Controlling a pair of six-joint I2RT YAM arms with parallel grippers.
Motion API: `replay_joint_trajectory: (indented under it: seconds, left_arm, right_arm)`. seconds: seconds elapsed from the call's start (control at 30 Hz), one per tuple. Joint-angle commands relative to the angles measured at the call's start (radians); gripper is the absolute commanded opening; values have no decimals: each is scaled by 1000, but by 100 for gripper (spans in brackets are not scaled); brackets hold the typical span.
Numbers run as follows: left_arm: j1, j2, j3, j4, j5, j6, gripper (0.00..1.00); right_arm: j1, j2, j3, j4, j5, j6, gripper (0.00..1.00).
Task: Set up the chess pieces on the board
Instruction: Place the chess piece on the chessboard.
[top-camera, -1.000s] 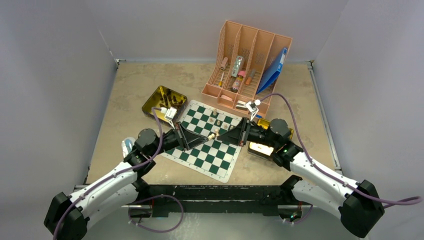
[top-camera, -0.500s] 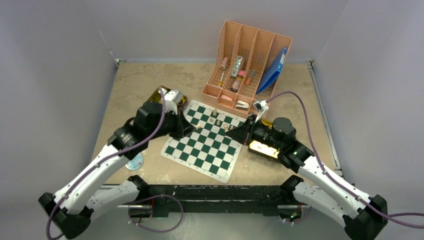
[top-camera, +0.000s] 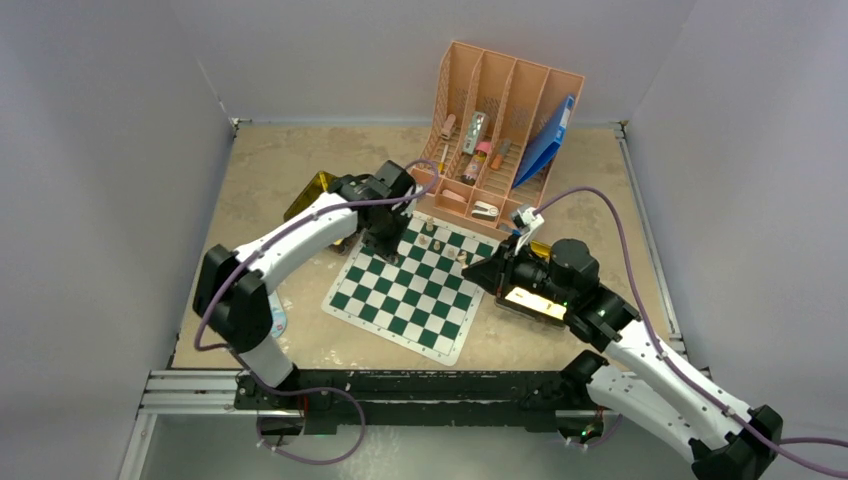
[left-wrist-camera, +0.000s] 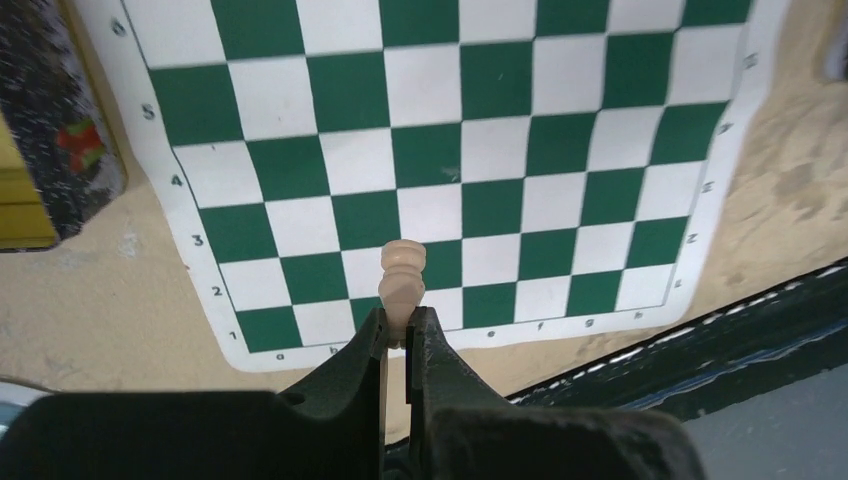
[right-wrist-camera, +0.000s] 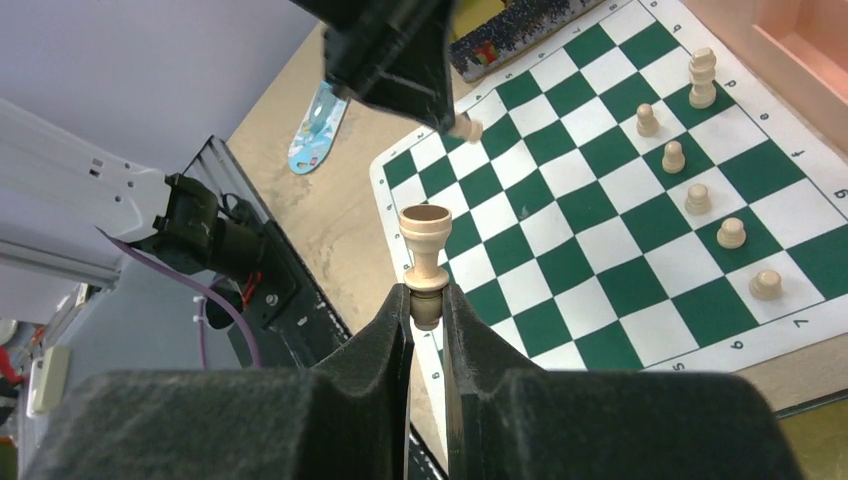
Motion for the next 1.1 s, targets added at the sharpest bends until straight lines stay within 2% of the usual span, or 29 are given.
replay_joint_trajectory:
  seconds: [0.0, 0.33, 0.57, 0.77, 0.97, 1.07]
  left_arm:
    - [10, 90, 27, -133, -2, 63, 0]
    - [11, 207, -69, -131, 35, 61, 0]
    - [10, 248, -80, -97, 65, 62, 1]
    - [10, 265, -100, -67, 79, 71, 13]
    - [10, 244, -107, -48, 90, 68, 31]
    - [10, 222, -132, -37, 98, 65, 35]
  right_arm:
    - [-2, -27, 49, 22, 8, -59, 0]
    - [-2, -51, 37, 18, -24, -59, 0]
    - [-2, -49, 34, 20, -18, -56, 0]
    - [-2, -49, 38, 16, -1, -50, 0]
    - [-2, -47, 35, 26, 11, -45, 0]
    - [-1, -40, 36, 24, 7, -48, 0]
